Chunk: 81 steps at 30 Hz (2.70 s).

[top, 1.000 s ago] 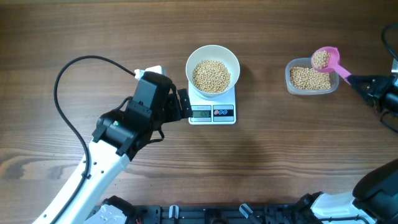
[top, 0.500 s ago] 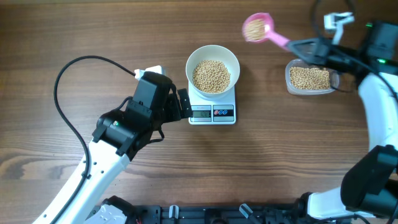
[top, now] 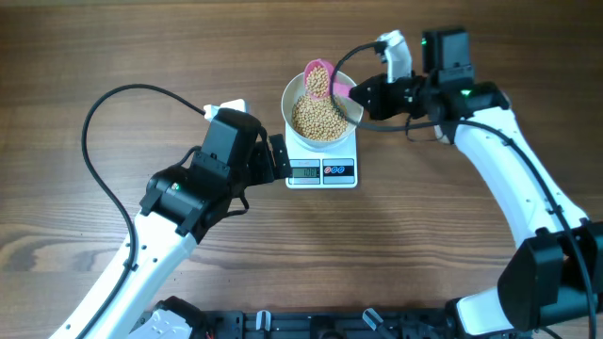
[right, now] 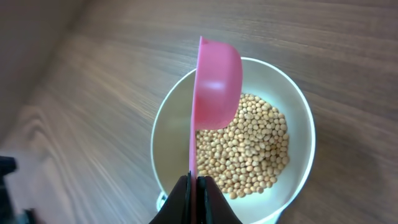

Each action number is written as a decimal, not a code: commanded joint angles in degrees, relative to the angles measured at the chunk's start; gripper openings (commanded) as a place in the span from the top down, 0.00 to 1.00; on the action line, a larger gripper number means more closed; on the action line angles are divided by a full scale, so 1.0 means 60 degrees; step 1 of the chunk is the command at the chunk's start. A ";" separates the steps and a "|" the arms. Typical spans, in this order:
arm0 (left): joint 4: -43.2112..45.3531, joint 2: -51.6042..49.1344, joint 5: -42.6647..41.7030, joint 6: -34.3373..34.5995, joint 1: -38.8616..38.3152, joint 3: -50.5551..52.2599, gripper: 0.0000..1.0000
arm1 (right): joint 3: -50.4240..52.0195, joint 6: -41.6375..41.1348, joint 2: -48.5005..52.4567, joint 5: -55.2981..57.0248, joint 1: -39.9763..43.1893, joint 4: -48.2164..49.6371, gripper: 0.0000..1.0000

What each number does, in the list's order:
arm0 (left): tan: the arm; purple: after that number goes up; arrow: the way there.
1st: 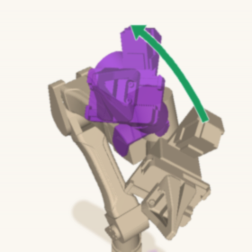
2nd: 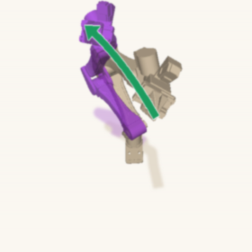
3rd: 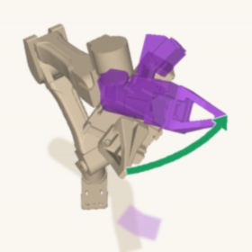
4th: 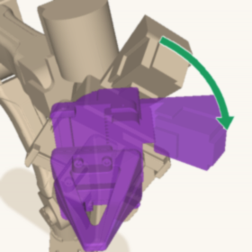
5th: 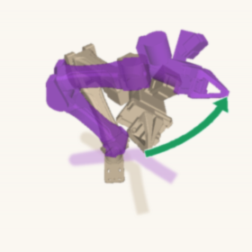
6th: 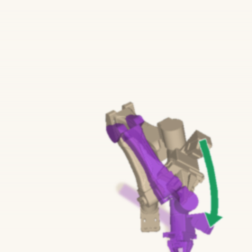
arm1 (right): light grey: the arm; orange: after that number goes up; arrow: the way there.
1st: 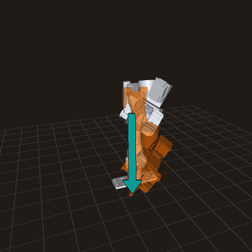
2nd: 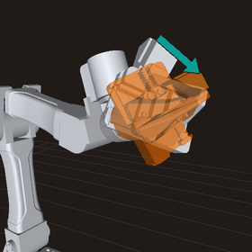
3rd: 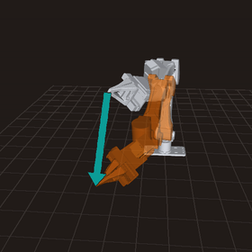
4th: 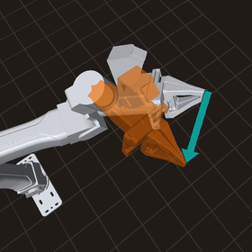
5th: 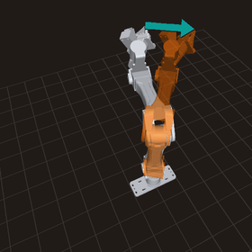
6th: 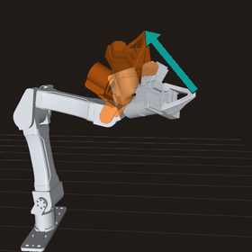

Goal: Scoop item into bowl and weigh 150g on scale
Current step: 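Carry the filled scoop with the right gripper over the white bowl, then tip the scoop slowly with the right gripper to pour beans into bowl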

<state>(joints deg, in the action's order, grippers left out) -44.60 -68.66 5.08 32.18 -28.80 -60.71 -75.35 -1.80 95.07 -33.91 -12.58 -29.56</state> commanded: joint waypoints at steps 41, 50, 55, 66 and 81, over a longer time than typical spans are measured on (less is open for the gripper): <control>0.0018 0.0069 0.0095 -0.0080 0.0044 -0.0007 0.00 | -0.0073 0.3559 -0.0951 0.1898 -0.0499 -0.0637 0.96; 0.0018 0.0069 0.0095 -0.0076 0.0044 -0.0007 0.00 | -0.0073 0.3807 -0.0951 0.2018 -0.0503 -0.0586 0.96; 0.0018 0.0069 0.0095 -0.0080 0.0044 -0.0007 0.00 | -0.0073 0.4550 -0.0951 0.2076 -0.0503 -0.0495 0.96; 0.0018 0.0069 0.0095 -0.0080 0.0044 -0.0007 0.00 | -0.0073 0.5745 -0.0951 0.3366 -0.1005 -0.0634 0.96; 0.0018 0.0069 0.0095 -0.0080 0.0044 -0.0007 0.00 | -0.0073 0.5278 -0.0936 0.3264 -0.1311 -0.0703 0.96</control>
<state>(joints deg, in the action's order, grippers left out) -44.60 -68.66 5.08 32.18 -28.80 -60.71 -75.35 31.11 90.30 -12.88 -20.12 -33.82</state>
